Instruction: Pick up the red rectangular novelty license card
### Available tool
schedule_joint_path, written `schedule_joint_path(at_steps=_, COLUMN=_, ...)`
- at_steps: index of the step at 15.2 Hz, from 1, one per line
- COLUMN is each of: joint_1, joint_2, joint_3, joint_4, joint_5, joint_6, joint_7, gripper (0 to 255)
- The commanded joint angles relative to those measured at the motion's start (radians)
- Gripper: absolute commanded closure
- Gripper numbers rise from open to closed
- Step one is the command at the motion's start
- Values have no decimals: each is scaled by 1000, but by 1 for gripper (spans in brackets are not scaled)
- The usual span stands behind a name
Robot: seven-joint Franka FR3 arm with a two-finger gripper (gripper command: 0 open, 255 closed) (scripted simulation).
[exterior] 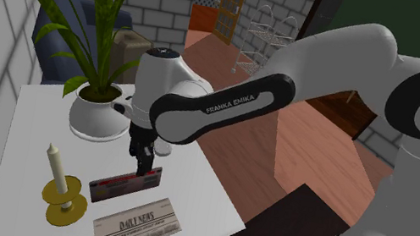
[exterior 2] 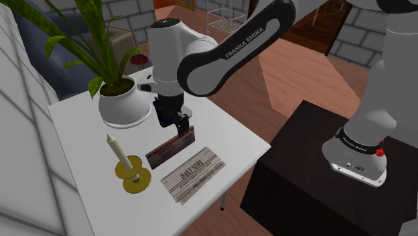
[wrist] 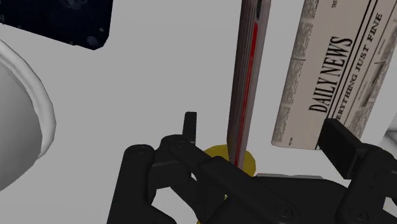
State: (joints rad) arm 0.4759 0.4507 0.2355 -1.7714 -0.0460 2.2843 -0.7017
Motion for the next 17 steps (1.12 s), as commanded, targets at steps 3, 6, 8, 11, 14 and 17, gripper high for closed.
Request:
schedule_joint_path(at_steps=3, joint_1=7, joint_2=38, joint_3=1, joint_4=-1, joint_5=-9, joint_6=36, joint_7=-8, gripper=0)
schedule_joint_path(at_steps=6, joint_1=10, joint_2=62, joint_3=-3, joint_4=-8, joint_5=-15, joint_6=66, joint_7=-6, gripper=0)
schedule_joint_path(at_steps=8, joint_1=12, joint_2=74, joint_3=-5, joint_4=-11, joint_5=-18, joint_6=82, joint_7=-5, gripper=0)
schedule_joint_path(at_steps=11, joint_1=12, joint_2=74, joint_3=-5, joint_4=-12, joint_5=-18, joint_6=83, joint_7=-5, gripper=255)
schedule_joint_path(at_steps=14, joint_1=12, joint_2=74, joint_3=-5, joint_4=-11, joint_5=-18, joint_6=82, joint_7=-5, gripper=255)
schedule_joint_path(at_steps=17, joint_1=12, joint_2=74, joint_3=-5, joint_4=-11, joint_5=-18, joint_6=82, joint_7=-5, gripper=255)
